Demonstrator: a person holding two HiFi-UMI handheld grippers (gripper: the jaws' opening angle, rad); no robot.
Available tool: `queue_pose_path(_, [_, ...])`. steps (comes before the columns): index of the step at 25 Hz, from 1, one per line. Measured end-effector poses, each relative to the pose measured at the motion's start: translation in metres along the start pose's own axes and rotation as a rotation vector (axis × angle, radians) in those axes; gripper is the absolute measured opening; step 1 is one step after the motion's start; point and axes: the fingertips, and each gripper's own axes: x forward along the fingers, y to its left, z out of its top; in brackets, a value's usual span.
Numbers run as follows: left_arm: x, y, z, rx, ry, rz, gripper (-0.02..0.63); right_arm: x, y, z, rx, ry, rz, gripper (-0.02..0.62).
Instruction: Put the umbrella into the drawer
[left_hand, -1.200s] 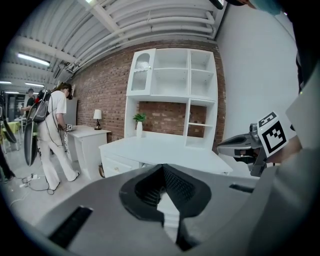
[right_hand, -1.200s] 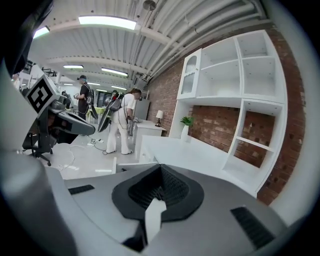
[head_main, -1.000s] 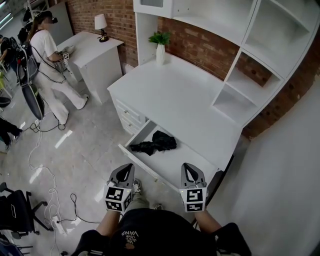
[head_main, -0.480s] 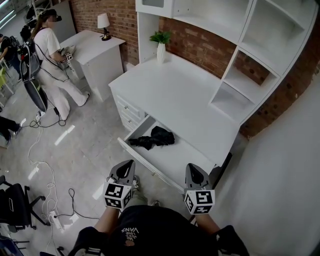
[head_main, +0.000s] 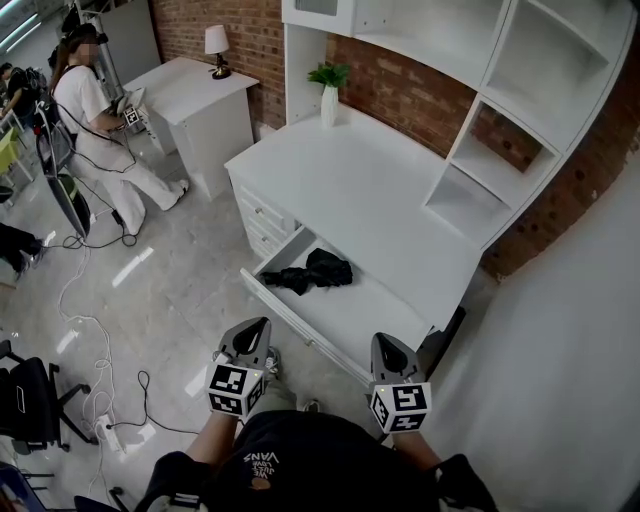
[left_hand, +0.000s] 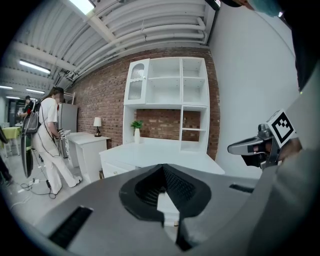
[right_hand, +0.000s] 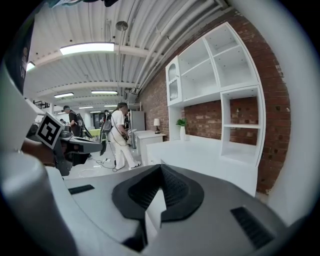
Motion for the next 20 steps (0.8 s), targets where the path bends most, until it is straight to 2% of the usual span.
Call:
queue_pose_path(12, [-0.016,-0.003,-0.015,-0.020,0.030,0.018,0.006,-0.006,0.004,-0.017,0.008,0.029,-0.002,0.000])
queue_pose_path(20, [-0.022,0.002,-0.017,-0.028,0.008,0.038,0.006,-0.003,0.008,-0.020,0.005,0.036,0.002,0.000])
